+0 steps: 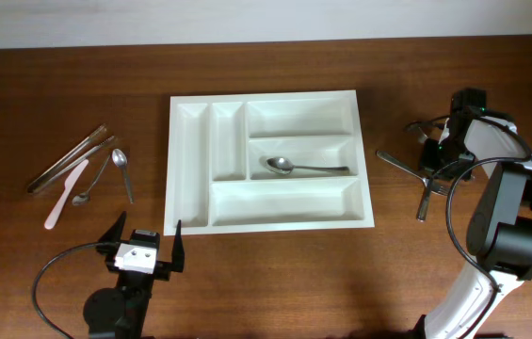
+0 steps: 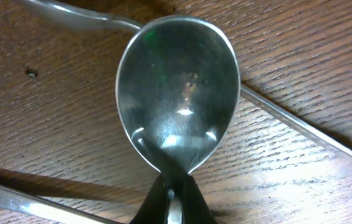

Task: Pack container
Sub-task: 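Lower the right gripper and grasp the second silver spoon, then carry the second spoon into the middle compartment beside the first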

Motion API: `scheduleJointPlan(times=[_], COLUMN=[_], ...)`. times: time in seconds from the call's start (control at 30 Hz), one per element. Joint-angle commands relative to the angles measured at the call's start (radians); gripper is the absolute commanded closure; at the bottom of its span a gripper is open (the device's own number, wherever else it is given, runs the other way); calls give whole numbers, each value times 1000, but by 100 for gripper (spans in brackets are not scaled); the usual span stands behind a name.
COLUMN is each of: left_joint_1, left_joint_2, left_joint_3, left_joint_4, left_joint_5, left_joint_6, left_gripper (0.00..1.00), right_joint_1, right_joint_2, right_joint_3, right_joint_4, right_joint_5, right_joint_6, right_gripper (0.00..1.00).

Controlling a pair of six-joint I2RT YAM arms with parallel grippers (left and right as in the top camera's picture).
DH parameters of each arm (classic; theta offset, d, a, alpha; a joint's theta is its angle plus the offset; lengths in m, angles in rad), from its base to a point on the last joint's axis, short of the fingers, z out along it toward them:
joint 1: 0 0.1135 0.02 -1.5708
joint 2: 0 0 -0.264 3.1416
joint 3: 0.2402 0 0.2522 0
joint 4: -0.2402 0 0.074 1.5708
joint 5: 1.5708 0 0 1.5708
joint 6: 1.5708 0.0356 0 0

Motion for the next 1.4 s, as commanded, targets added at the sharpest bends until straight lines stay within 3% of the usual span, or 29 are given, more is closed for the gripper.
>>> scheduleJointPlan(times=[0.0, 0.47, 1.03, 1.37], left_joint_1=[3, 3, 3, 3], left_joint_2=[-8, -8, -8, -8], left_joint_3=[-8, -8, -8, -8], left_joint_4=[3, 3, 3, 3], left_joint_5=[-3, -3, -3, -3], left_joint_6=[-12, -12, -12, -12], left_gripper=[1, 1, 1, 1], right_joint_1=[-6, -6, -5, 19], right_joint_2=[9, 3, -10, -10], right_joint_3=[-27, -19, 180, 348], right_joint_4=[-8, -33, -178, -207], right_joint_5=[21, 35, 60, -151], right_joint_6=[8, 0, -7, -147], right_gripper=[96, 96, 96, 96])
